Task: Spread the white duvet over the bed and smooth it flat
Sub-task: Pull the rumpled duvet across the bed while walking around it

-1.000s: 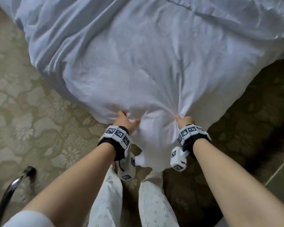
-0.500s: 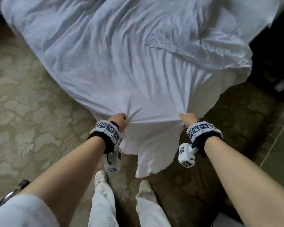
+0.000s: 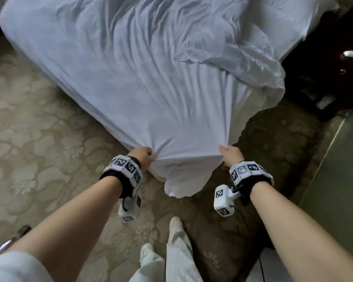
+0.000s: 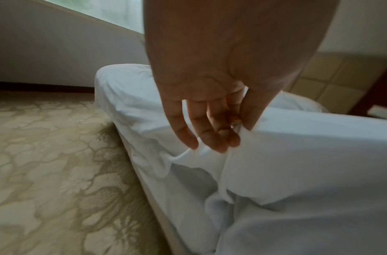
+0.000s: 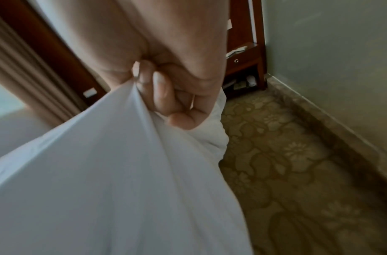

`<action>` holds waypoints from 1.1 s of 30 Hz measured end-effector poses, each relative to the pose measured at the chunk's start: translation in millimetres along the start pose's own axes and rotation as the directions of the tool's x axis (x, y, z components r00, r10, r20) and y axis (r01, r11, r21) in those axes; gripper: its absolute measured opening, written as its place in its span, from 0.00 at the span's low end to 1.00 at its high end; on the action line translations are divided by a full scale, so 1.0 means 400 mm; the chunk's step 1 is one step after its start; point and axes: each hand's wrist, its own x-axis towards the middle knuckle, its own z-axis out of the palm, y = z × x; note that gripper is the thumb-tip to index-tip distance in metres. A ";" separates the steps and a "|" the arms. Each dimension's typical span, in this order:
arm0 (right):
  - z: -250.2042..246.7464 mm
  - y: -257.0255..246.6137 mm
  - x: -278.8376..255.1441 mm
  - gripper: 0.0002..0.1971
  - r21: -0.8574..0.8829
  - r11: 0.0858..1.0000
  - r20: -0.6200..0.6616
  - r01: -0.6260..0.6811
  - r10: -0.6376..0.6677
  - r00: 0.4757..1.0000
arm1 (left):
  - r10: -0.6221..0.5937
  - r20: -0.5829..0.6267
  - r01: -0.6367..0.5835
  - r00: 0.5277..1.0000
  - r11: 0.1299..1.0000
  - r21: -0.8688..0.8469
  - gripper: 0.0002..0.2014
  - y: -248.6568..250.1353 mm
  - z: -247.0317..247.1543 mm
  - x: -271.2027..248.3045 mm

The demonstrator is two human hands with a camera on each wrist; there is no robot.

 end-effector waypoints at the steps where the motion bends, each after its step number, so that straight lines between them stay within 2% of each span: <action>1: 0.025 0.021 -0.005 0.16 -0.029 0.999 -0.029 -0.022 0.022 0.999 | -0.014 0.019 0.013 1.000 0.999 0.041 0.10 -0.020 0.027 -0.002; 3: 0.060 0.061 -0.004 0.14 -0.127 0.987 -0.039 -0.100 0.096 0.995 | -0.045 0.072 0.033 0.996 0.986 0.161 0.14 -0.051 0.068 -0.003; 6: 0.096 0.131 -0.008 0.18 -0.283 0.941 0.054 -0.187 0.210 0.976 | -0.096 0.183 0.036 0.978 0.952 0.305 0.21 -0.076 0.093 -0.014; 7: 0.093 0.149 -0.007 0.19 -0.227 0.949 0.053 -0.219 0.237 0.970 | -0.111 0.211 0.035 0.971 0.942 0.334 0.22 -0.075 0.083 -0.017; 9: 0.072 0.179 0.013 0.20 -0.150 0.948 -0.051 -0.280 0.275 0.960 | -0.112 0.217 0.034 0.970 0.942 0.335 0.22 -0.071 0.046 -0.018; 12: 0.020 0.173 0.014 0.15 -0.112 0.964 -0.131 -0.240 0.225 0.965 | -0.064 0.104 0.032 0.993 0.958 0.285 0.21 -0.055 -0.018 -0.018; 14: -0.004 0.151 -0.002 0.17 -0.079 0.976 -0.158 -0.203 0.188 0.969 | -0.049 0.045 0.034 0.998 0.958 0.283 0.21 -0.042 -0.043 -0.016; 18: -0.037 0.123 -0.037 0.20 -0.026 0.986 -0.084 -0.162 0.159 0.984 | -0.057 0.088 0.027 0.994 0.949 0.313 0.22 -0.018 -0.060 -0.013; 21: -0.111 0.084 -0.031 0.20 0.019 0.993 -0.086 -0.113 0.114 0.990 | -0.030 0.091 0.003 0.995 0.958 0.286 0.20 0.049 -0.104 -0.003; 27: -0.341 -0.037 0.047 0.18 0.126 0.991 -0.252 0.039 -0.006 0.968 | 0.108 -0.065 -0.086 0.992 0.957 0.276 0.22 0.281 -0.238 0.050; 33: -0.549 -0.131 0.215 0.18 0.142 0.980 -0.273 0.140 -0.097 0.957 | 0.124 -0.136 -0.089 0.983 0.967 0.238 0.23 0.538 -0.278 0.165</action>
